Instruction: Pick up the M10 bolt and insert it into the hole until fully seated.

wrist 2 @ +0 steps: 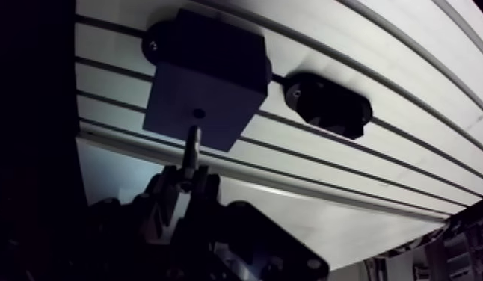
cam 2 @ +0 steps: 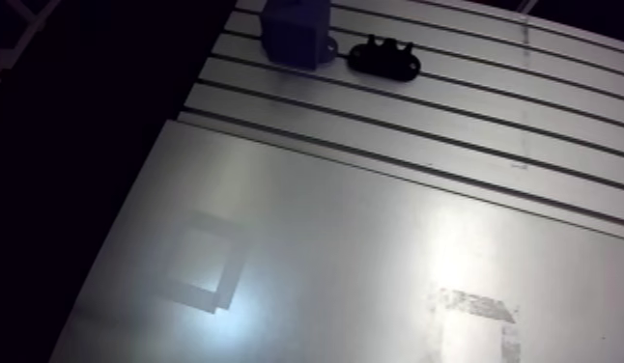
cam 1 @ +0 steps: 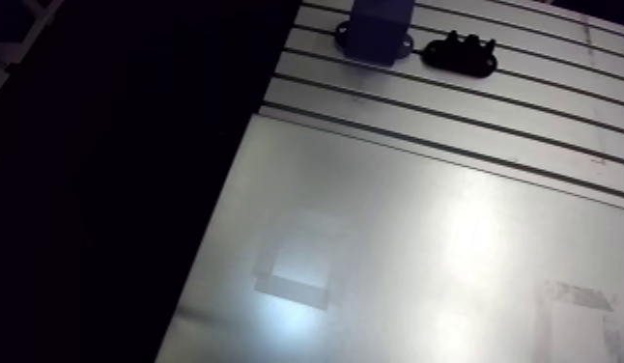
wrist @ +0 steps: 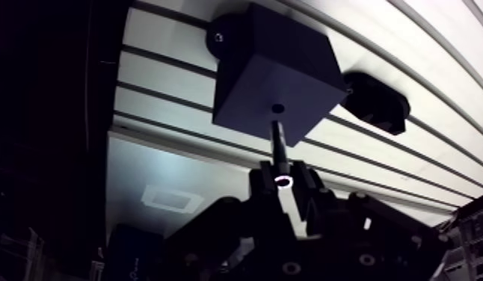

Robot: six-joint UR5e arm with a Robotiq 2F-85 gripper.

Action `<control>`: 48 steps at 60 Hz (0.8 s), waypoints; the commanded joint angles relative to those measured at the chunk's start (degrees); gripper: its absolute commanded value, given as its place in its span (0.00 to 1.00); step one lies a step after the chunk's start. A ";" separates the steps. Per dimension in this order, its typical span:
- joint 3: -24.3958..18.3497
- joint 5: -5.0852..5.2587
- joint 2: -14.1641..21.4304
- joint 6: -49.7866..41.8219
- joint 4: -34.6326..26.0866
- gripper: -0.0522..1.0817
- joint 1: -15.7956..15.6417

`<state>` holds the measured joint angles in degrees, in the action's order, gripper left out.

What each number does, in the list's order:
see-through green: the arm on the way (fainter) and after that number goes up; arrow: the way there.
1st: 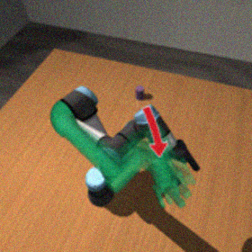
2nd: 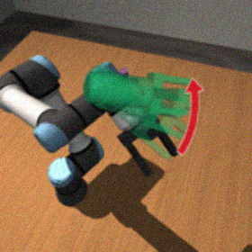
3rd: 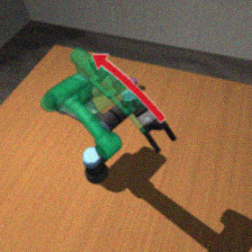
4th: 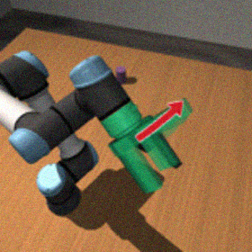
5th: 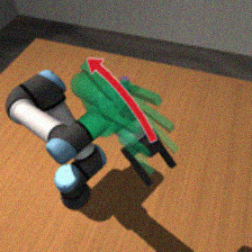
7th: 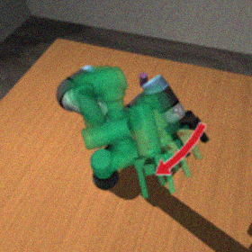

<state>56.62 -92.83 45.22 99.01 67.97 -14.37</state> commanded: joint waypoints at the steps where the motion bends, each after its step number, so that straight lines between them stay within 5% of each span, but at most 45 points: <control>1: 0.02 -0.02 -0.18 -0.07 0.00 0.99 0.04; 48: -0.25 -0.11 -0.71 -0.01 0.09 0.99 0.04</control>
<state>56.47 -92.92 44.66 98.96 68.06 -14.33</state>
